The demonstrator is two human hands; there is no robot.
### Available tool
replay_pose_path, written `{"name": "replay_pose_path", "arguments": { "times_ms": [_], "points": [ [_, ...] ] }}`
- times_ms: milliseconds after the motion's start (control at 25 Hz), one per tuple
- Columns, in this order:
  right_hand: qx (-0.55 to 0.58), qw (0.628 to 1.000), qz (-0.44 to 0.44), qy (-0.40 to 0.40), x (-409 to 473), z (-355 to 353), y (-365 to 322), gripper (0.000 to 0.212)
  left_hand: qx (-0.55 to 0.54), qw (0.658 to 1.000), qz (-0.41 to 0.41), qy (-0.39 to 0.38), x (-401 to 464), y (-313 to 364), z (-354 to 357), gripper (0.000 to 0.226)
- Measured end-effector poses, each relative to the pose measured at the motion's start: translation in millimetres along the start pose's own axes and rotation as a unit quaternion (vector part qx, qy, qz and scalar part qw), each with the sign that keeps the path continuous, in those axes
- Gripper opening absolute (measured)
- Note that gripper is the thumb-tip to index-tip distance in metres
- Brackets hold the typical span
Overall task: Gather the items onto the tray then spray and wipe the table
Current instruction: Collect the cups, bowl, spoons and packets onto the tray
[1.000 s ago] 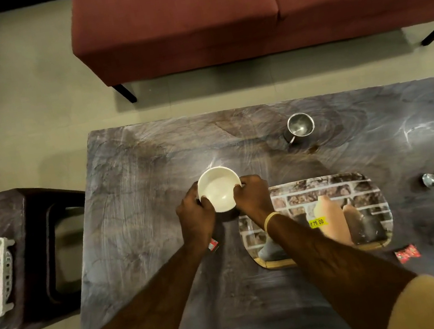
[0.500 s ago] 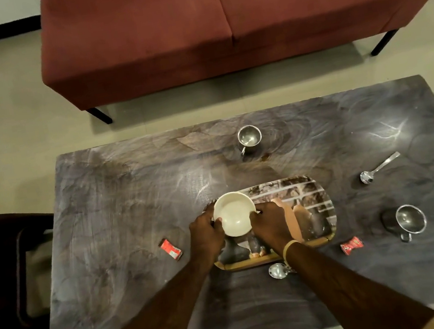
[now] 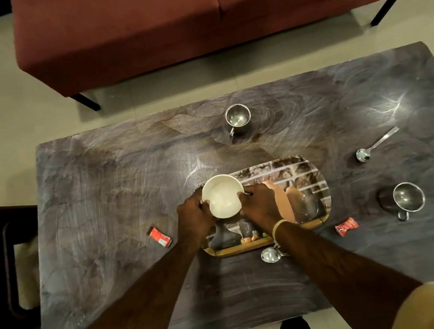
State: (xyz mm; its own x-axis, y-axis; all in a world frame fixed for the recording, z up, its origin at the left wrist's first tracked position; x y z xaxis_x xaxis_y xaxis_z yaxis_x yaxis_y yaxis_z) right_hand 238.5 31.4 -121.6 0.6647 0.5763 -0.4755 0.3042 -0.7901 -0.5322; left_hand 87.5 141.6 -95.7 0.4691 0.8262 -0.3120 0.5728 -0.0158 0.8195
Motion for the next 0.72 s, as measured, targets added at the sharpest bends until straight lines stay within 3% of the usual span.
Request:
{"name": "replay_pose_path", "arguments": {
  "times_ms": [120,240,400,560,720],
  "points": [
    [0.044,0.999,0.018,-0.005,-2.5,0.0,15.3,0.034,-0.058,0.997,-0.025,0.036,-12.1,-3.5,-5.7,0.037],
    [0.037,0.997,0.040,0.045,-28.0,-17.7,47.8,0.034,-0.151,0.978,-0.113,0.089,-49.4,-23.2,-5.6,0.025],
    [0.042,0.995,0.053,0.075,-96.1,-41.2,88.7,0.021,-0.156,0.965,-0.205,0.045,-117.3,-47.2,32.4,0.013],
    [0.049,0.974,0.152,0.162,-131.6,-73.0,147.9,0.024,-0.116,0.979,-0.161,0.053,-133.9,-24.1,60.6,0.017],
    [0.129,0.902,0.255,0.324,-141.9,-153.7,209.3,0.025,-0.108,0.990,-0.078,-0.037,-125.2,41.6,116.9,0.018]
  ]
}}
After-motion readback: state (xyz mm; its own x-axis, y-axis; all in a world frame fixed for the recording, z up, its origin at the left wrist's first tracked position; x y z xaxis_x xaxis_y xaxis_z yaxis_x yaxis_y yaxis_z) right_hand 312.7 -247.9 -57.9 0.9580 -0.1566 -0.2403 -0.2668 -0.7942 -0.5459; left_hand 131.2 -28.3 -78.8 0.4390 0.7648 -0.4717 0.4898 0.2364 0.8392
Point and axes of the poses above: each hand's wrist, its own x-axis towards the middle knuckle, its own z-axis out of the palm, y = z × x, the point moved 8 cm from there along x, towards the middle knuckle, and after that the axes turned 15 degrees about -x, right-handed, at the moved point
